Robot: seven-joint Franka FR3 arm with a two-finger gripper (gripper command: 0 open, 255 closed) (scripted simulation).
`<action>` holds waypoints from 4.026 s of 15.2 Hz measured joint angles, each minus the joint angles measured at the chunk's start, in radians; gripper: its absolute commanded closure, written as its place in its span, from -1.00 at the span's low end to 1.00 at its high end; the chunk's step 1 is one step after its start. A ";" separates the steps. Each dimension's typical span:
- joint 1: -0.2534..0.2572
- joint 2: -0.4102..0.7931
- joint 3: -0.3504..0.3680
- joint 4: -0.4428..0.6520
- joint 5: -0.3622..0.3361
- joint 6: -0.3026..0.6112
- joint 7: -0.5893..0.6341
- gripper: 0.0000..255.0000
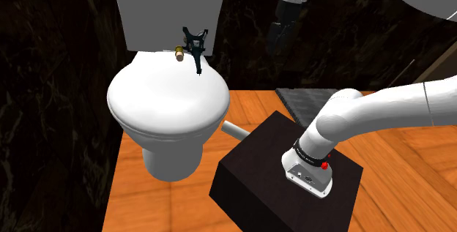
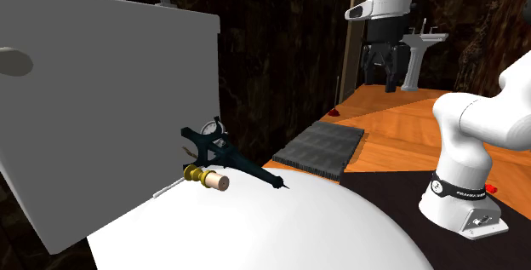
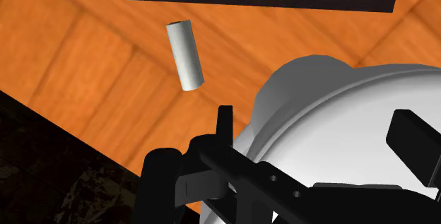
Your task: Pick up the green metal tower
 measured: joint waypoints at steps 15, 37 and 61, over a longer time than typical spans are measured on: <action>-0.056 0.357 0.172 0.038 0.003 0.461 0.353 -1.00; -0.101 0.978 0.237 0.441 -0.356 0.783 0.924 -1.00; -0.100 0.948 0.252 0.496 -0.320 0.693 0.887 1.00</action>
